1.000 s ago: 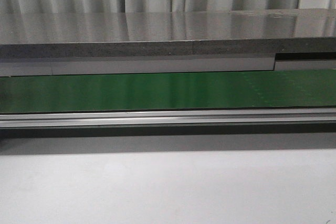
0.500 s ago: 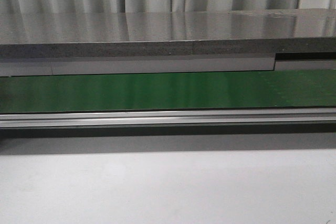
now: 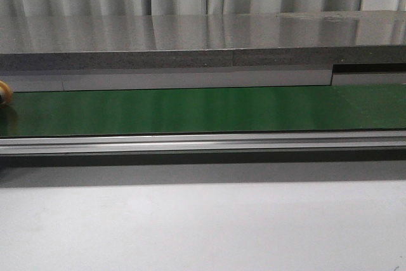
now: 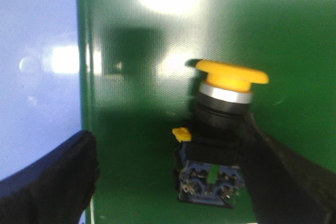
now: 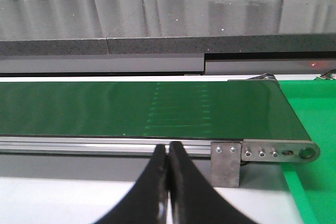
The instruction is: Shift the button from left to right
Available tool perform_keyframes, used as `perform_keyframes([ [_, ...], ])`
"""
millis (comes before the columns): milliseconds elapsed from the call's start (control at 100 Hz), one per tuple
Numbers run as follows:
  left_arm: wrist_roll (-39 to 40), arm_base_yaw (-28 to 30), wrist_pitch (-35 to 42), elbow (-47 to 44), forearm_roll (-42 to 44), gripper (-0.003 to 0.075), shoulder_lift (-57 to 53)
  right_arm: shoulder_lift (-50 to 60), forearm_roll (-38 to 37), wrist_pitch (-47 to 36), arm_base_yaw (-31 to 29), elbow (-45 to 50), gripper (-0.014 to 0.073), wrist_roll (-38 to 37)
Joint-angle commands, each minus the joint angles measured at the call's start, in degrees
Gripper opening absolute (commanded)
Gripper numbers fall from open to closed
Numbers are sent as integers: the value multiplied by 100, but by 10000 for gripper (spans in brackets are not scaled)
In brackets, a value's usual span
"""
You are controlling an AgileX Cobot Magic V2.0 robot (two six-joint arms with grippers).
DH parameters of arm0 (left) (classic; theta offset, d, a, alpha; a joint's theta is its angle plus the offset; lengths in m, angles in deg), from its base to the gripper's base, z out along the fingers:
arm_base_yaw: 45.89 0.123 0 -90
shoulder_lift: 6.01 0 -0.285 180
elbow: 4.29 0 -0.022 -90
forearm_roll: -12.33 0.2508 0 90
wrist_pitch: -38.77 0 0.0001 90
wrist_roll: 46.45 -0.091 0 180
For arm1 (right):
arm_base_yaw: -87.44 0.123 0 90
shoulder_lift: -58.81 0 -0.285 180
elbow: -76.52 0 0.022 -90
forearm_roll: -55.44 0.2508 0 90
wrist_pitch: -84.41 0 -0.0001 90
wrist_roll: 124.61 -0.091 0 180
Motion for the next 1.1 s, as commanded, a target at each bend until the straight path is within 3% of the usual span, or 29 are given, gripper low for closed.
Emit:
perform_keyframes([
  [0, -201, -34, 63, 126, -364, 536, -553, 124, 4, -473, 11, -86, -68, 40],
  [440, -262, -301, 908, -256, -411, 535, -2292, 124, 4, -473, 11, -86, -68, 40],
  [780, -316, -844, 2846, -2416, -411, 535, -4393, 124, 4, -473, 11, -86, -68, 40],
  [1090, -316, -889, 4124, -4476, -411, 535, -6395, 124, 4, -473, 11, -86, -68, 40],
])
